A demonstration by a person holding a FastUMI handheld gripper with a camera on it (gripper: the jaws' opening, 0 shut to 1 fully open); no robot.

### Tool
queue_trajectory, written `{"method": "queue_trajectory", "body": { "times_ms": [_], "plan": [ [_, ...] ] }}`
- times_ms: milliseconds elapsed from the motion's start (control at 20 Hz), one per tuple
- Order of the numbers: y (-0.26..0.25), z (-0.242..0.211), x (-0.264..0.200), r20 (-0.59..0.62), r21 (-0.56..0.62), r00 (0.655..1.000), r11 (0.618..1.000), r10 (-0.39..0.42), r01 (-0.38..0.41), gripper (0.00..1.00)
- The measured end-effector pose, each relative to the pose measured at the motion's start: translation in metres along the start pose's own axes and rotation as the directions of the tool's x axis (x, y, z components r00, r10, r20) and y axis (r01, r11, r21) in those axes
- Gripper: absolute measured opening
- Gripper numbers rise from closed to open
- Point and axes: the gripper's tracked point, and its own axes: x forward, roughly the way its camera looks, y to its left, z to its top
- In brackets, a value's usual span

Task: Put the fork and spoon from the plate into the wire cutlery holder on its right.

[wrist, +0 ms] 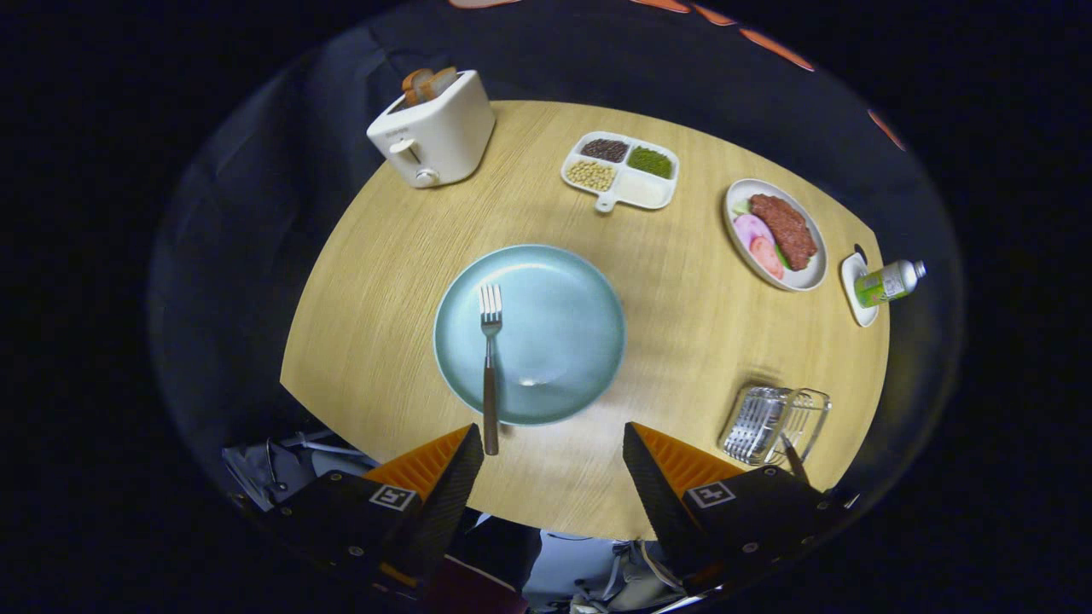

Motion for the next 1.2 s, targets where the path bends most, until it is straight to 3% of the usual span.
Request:
{"method": "queue_trajectory", "body": {
  "times_ms": [150,350,750,1050,1100,1200],
  "plan": [
    [0.022,0.000,0.038,-0.045,-0.017,0.999,1.000,-0.013,0.012,0.99],
    [0.029,0.002,0.068,-0.070,-0.027,0.996,0.998,-0.056,0.054,0.91],
    [0.039,-0.003,0.096,-0.109,0.018,0.993,0.998,-0.051,0.053,0.64],
    [0.045,-0.008,0.107,-0.141,0.052,0.990,0.998,-0.019,0.027,0.36],
    [0.045,-0.008,0.108,-0.143,0.068,0.990,0.997,-0.014,0.024,0.24],
    [0.045,-0.008,0.107,-0.152,0.076,0.988,0.997,-0.004,0.016,0.10]
  ]
}}
